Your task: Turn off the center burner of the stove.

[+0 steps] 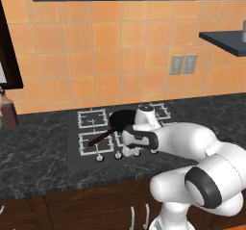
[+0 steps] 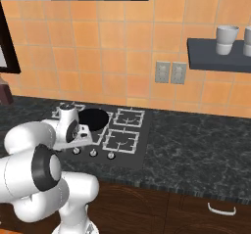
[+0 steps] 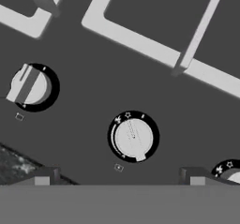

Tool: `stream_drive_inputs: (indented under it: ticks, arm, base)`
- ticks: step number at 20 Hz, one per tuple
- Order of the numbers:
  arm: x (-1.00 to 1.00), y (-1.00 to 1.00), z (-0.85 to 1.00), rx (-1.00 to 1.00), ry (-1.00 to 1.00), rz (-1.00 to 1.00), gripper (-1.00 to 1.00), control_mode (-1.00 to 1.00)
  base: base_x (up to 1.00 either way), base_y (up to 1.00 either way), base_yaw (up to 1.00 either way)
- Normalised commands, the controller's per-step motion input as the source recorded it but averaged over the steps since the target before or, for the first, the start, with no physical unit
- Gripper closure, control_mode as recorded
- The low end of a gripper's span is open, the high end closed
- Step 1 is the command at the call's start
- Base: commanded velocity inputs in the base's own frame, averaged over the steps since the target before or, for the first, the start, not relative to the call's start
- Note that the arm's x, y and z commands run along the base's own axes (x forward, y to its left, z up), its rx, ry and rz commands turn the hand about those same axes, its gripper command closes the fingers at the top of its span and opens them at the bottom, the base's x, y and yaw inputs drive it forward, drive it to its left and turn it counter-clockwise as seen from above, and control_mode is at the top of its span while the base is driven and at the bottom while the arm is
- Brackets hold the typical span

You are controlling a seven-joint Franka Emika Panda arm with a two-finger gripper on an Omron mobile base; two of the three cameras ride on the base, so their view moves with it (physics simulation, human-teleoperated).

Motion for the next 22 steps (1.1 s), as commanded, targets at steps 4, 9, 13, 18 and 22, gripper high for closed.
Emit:
stream_drive_inputs:
  ticks: [4,9,13,18,22]
  arm:
    - [0.01,0.0,-0.29,-0.02,-0.09,-0.05,-1.0,-1.0]
    - [0.1,0.0,-0.15,0.0,-0.05,-0.05,-1.0,-1.0]
    - [0.14,0.0,-0.06,0.0,-0.01,-0.03,-1.0,-1.0]
    - [0.31,0.0,0.0,0.0,0.0,-0.03,-1.0,-1.0]
    - [0.07,0.0,0.0,0.0,0.0,-0.01,-1.0,-1.0]
  base:
    - [0.0,0.0,0.0]
    - [0.0,0.0,0.0]
    - [0.0,0.0,0.0]
    - [0.0,0.0,0.0]
    - [0.0,0.0,0.0]
